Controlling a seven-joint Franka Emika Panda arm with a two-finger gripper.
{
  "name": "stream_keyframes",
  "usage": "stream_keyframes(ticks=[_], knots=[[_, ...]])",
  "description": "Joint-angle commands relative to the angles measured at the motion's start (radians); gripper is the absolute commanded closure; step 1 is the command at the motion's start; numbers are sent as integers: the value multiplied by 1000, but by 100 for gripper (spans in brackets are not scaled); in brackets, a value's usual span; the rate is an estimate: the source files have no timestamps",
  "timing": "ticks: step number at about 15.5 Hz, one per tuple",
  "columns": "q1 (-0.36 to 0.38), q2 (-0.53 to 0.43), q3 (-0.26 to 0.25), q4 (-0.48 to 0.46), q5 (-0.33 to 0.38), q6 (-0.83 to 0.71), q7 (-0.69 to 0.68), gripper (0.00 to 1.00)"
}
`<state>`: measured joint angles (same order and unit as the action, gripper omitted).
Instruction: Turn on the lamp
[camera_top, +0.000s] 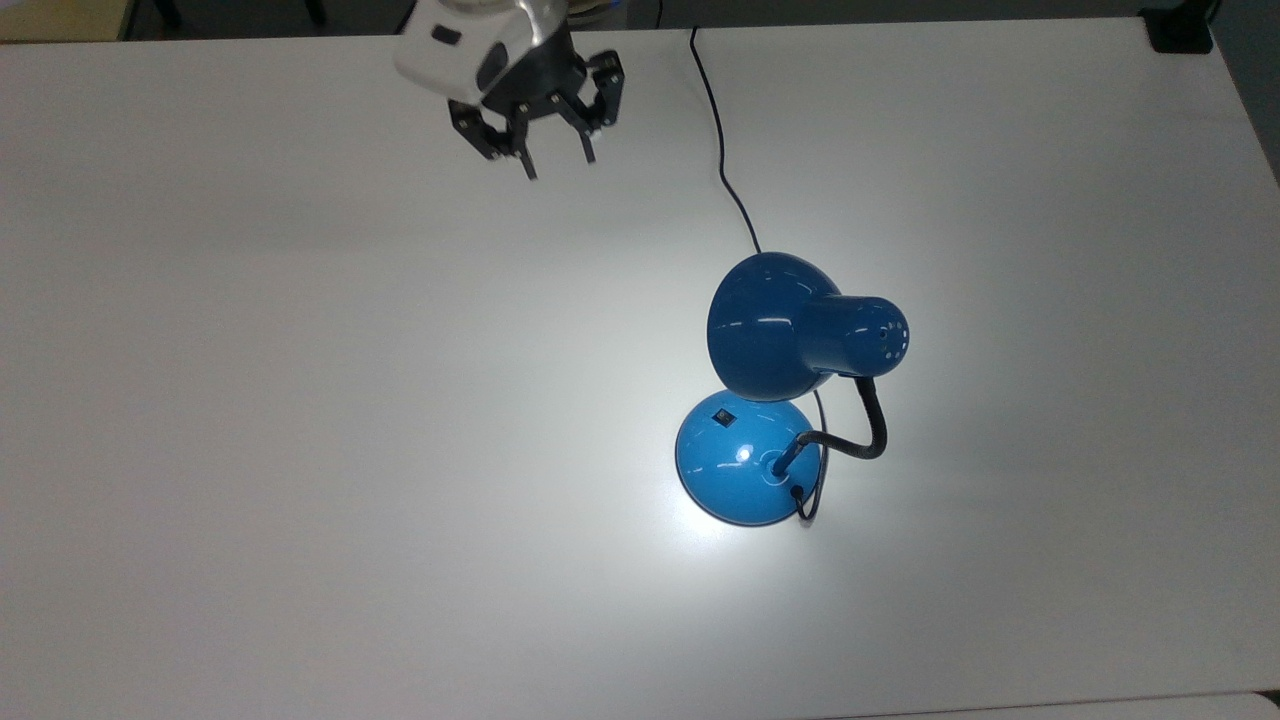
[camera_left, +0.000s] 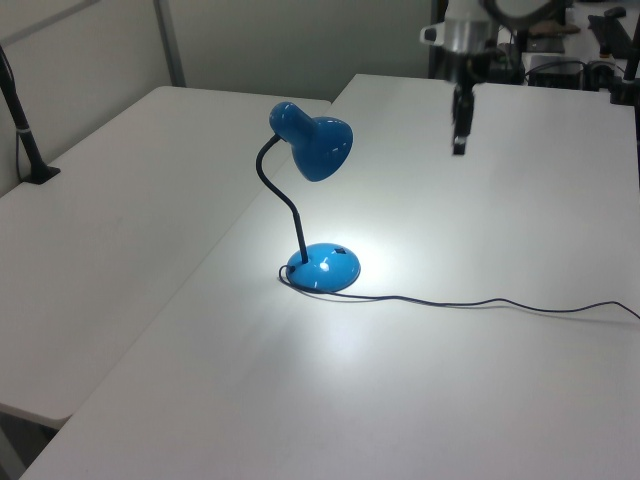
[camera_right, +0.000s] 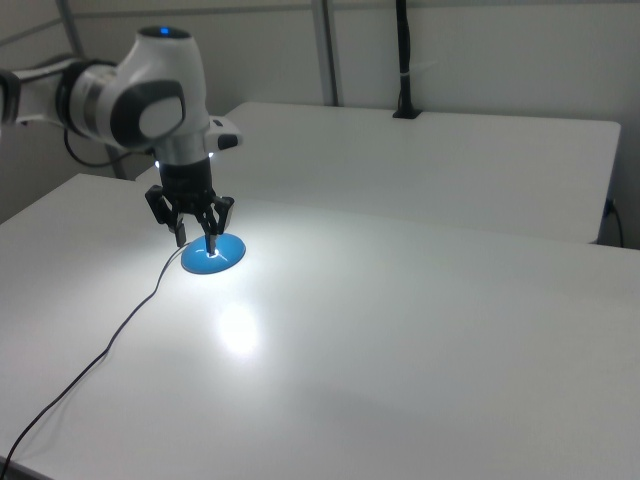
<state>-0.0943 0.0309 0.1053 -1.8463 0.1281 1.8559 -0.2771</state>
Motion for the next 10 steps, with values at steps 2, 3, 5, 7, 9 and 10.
stream_keyframes(ticks=[2,3,5,7,9,10], knots=[[-30,-19,1,149,-125,-244,284,0],[-30,-20,-25,174,-127,-257,311,0],[-25,-19,-64,200,-119,-250,309,0],[-39,-17,-73,231,-117,-259,306,0],[-53,-13,-78,252,-117,-261,317,0],[-54,-12,-79,254,-119,-261,312,0]])
